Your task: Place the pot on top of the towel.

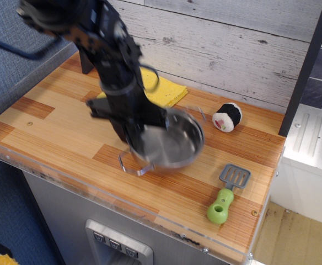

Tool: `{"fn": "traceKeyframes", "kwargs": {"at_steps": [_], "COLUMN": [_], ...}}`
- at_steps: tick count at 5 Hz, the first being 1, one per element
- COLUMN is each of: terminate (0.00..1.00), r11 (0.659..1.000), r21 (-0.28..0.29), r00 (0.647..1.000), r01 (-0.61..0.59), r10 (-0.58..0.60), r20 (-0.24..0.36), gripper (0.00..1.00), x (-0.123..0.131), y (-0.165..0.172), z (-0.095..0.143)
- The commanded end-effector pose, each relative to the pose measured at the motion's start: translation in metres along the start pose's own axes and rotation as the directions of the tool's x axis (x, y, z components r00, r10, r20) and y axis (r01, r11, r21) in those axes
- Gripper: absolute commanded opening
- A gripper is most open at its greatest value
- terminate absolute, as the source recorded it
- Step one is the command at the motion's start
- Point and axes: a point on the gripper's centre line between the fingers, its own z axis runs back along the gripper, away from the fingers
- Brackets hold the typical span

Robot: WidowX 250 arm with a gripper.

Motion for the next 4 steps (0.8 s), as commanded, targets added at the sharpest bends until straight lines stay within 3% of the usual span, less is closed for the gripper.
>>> {"fn": "traceKeyframes", "kwargs": {"at_steps": [1,4], "terminate": [0.00,0.00], "r11": [0.995,0.983], "r21": [0.019,0.041], "r00": [0.986,0.979], "r01": [-0.096,-0.177], "r10": [0.092,0.172], "r20": [0.138,0.114], "gripper": [0.00,0.00], "x": [0.050,0.091], "y": [0.038,0.080], "z": [0.033,0.008]}}
